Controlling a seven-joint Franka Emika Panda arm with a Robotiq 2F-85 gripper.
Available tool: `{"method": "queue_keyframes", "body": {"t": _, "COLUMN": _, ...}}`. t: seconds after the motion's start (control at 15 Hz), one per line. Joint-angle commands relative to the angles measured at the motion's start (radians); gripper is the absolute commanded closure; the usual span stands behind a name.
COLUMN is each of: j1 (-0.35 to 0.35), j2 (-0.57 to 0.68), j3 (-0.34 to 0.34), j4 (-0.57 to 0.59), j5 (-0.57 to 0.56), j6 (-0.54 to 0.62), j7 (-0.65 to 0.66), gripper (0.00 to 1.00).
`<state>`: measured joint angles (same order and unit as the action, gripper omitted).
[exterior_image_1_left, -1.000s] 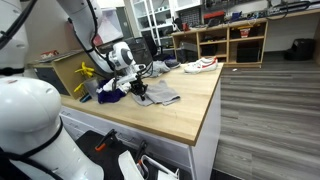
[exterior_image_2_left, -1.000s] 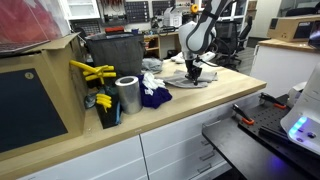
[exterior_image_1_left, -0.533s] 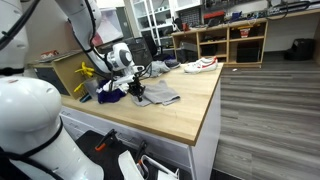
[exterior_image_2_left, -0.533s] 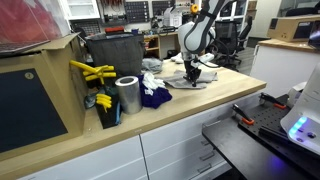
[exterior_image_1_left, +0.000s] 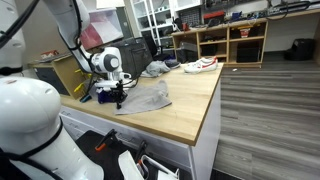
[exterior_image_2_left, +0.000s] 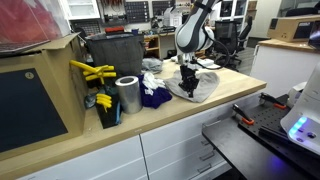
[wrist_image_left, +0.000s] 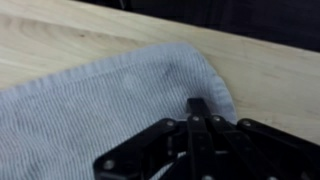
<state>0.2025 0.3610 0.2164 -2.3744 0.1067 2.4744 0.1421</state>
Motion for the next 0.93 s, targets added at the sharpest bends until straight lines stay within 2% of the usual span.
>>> {"method": "queue_keyframes", "body": {"t": 0.0, "j1": -0.050, "j2": -0.037, "j3": 0.080, "j4": -0.026, "j5": 0.176, "j6": -0.075, "j7": -0.128, "gripper": 1.00}}
{"method": "queue_keyframes", "body": {"t": 0.2, "j1": -0.091, "j2": -0.070, "j3": 0.100, "j4": -0.015, "j5": 0.296, "j6": -0.122, "j7": -0.234, "gripper": 0.98}}
{"method": "queue_keyframes", "body": {"t": 0.27, "j1": -0.104, "j2": -0.090, "j3": 0.095, "j4": -0.015, "j5": 0.315, "j6": -0.130, "j7": -0.269, "gripper": 0.73}}
{"method": "queue_keyframes", "body": {"t": 0.4, "j1": -0.112, "j2": -0.145, "j3": 0.057, "j4": -0.016, "j5": 0.269, "j6": -0.126, "j7": -0.306, "gripper": 0.69}}
{"method": "queue_keyframes", "body": {"t": 0.67, "j1": -0.134, "j2": -0.218, "j3": -0.046, "j4": 0.013, "j5": 0.087, "j6": -0.119, "j7": -0.339, "gripper": 0.40}}
{"method": "queue_keyframes", "body": {"t": 0.87, "j1": -0.163, "j2": -0.224, "j3": -0.110, "j4": 0.040, "j5": 0.004, "j6": -0.089, "j7": -0.382, "gripper": 0.19}}
